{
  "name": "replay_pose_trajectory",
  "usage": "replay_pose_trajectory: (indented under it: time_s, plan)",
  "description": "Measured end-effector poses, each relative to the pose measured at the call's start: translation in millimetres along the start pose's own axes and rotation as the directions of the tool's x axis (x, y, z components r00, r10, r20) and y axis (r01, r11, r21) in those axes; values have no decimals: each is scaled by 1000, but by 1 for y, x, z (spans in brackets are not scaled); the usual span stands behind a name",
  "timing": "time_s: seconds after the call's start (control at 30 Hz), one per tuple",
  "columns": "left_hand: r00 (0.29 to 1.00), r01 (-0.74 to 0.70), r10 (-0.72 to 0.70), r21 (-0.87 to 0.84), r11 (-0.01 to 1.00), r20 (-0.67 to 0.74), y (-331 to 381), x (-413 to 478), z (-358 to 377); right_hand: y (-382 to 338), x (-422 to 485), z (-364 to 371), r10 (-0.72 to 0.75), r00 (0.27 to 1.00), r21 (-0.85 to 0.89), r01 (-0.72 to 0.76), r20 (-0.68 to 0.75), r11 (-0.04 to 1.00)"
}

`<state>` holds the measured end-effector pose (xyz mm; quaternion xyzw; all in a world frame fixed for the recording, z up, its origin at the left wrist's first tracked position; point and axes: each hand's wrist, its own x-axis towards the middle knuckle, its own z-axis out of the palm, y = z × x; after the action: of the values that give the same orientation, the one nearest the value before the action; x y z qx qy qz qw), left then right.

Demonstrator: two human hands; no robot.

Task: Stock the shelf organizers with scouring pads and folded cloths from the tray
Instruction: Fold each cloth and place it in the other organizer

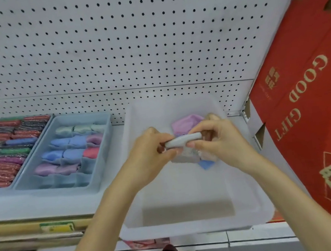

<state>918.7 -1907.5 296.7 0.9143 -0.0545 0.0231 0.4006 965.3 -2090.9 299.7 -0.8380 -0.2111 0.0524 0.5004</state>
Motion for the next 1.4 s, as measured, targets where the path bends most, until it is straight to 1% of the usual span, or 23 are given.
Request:
replay_pose_trajectory:
  time_s: [0.03,0.07,0.13,0.2,0.23,0.27,0.33,0.37,0.4,0.53,0.6,0.67,0.73,0.83,0.93,1.0,1.07,1.17,1.23,1.27,1.3,1.37,1.4]
  plan:
    - [999,-7,7,0,1000,49,-1,0,-5,-2,1,0,1,1000,20,-1,10,1000]
    - [996,-3,8,-51,999,91,-1,0,-9,-3,2,1,11,1000,73,-12,18,997]
    - [988,62,-15,-305,950,154,-1,-2,-12,-7,3,8,32,999,215,-40,38,976]
    - [976,196,-100,-594,780,191,-2,-7,-11,-11,5,20,60,998,308,-66,29,949]
    - [970,240,-149,-666,706,191,-2,-9,-8,-12,6,26,78,997,318,-71,-12,946]
    - [968,248,-191,-695,675,160,-4,-11,-6,-13,8,33,96,992,302,-66,-85,951]
    - [967,220,-244,-718,661,71,-13,-14,-4,-15,12,44,145,960,245,-85,-239,966]
    - [964,205,-263,-723,660,33,-18,-15,-5,-19,14,48,179,945,249,-110,-274,962]
    - [962,192,-274,-727,660,5,-22,-15,-7,-23,16,52,221,937,286,-141,-270,948]
    - [956,179,-294,-736,653,-28,-42,-19,-23,-40,25,76,346,929,439,-260,-127,860]
    - [947,180,-317,-732,657,-52,-55,-21,-34,-48,30,90,376,919,487,-276,-118,829]
    - [950,186,-311,-744,642,-30,-68,-25,-46,-57,36,107,410,906,523,-300,-105,798]
    - [955,217,-294,-789,575,49,-83,-29,-59,-67,42,127,456,886,578,-332,-79,745]
    - [948,257,-289,-863,434,137,-105,-38,-79,-81,49,158,517,855,685,-364,-22,631]
    - [935,291,-297,-897,332,193,-127,-46,-100,-90,53,188,521,854,698,-379,11,608]
    - [930,309,-299,-895,321,214,-142,-51,-112,-95,55,206,508,862,656,-386,5,649]
    - [923,331,-307,-884,330,231,-157,-56,-123,-97,57,221,493,869,541,-399,-34,741]
    - [916,369,-293,-859,354,272,-179,-62,-140,-97,58,238,424,898,243,-388,-116,889]
    - [910,394,-282,-842,368,303,-189,-64,-151,-97,58,245,385,912,64,-380,-139,923]
    - [909,402,-273,-832,383,314,-193,-64,-156,-98,58,247,392,915,47,-389,-100,920]
    - [911,404,-261,-822,400,321,-195,-65,-160,-101,58,249,405,914,88,-402,-19,911]
    - [919,392,-234,-796,460,317,-197,-65,-169,-105,56,252,394,905,218,-422,163,880]
    - [926,377,-219,-773,511,307,-198,-66,-173,-108,55,254,370,905,273,-417,209,867]
